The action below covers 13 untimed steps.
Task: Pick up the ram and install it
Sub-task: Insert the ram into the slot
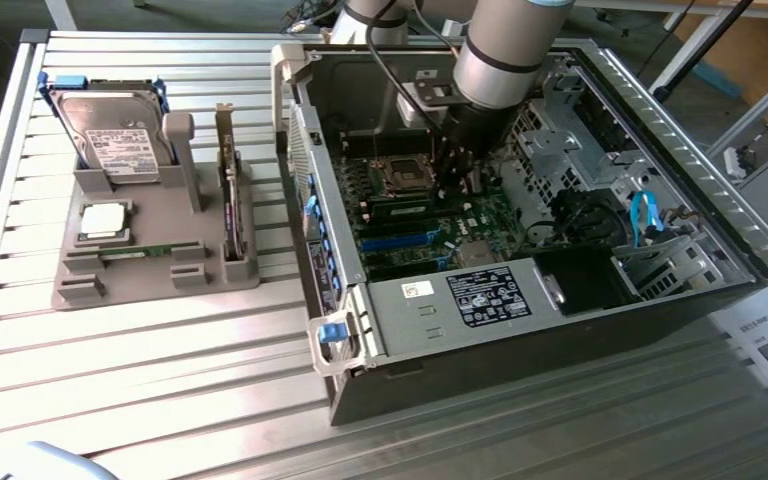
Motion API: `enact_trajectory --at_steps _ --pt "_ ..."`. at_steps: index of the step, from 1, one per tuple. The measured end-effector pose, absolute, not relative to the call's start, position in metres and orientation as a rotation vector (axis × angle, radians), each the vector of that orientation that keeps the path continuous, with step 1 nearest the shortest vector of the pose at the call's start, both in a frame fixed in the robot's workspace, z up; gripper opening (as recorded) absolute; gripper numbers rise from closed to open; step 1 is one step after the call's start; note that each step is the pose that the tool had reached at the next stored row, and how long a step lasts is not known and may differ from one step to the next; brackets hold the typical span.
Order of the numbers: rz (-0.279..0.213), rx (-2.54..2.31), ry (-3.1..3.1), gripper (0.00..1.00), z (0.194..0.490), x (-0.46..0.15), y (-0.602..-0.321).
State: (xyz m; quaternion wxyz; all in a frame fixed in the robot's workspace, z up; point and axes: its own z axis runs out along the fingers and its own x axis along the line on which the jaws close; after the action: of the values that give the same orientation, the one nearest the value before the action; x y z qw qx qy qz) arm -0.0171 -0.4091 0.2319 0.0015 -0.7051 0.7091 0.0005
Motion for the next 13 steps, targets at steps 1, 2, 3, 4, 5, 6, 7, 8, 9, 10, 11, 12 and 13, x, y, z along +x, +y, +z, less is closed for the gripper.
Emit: enact_trajectory --at_steps 1,2,3,4,5,6,7,8,9,10,11,12,13 --pt "0.002 -2.213 2.226 0.12 0.2315 -0.0171 -0.4091" --pt "0.002 -2.213 2.226 0.12 0.2314 -0.0171 -0.4091" --pt "0.002 -2.213 2.226 0.12 0.2313 -0.0171 -0.4091" --pt "0.002 -2.213 2.226 0.12 0.2314 -0.0171 -0.4091" --pt "0.002 -2.213 2.226 0.12 0.2313 -0.0171 -0.4091" --pt "0.002 -2.213 2.226 0.12 0.2313 -0.0171 -0.4091" --pt "0.002 -2.213 2.226 0.12 0.2313 -0.0171 -0.4091" --pt "0.002 -2.213 2.226 0.12 0.2313 -0.0171 -0.4091" --pt "0.002 -2.213 2.226 0.12 0.2312 -0.0171 -0.4091" --pt "0.002 -2.213 2.225 0.12 0.2310 -0.0171 -0.4090" --pt "0.002 -2.213 2.226 0.12 0.2309 -0.0171 -0.4090" --pt "0.002 -2.213 2.225 0.12 0.2309 -0.0171 -0.4090" --pt "0.002 -2.213 2.226 0.12 0.2309 -0.0171 -0.4090"
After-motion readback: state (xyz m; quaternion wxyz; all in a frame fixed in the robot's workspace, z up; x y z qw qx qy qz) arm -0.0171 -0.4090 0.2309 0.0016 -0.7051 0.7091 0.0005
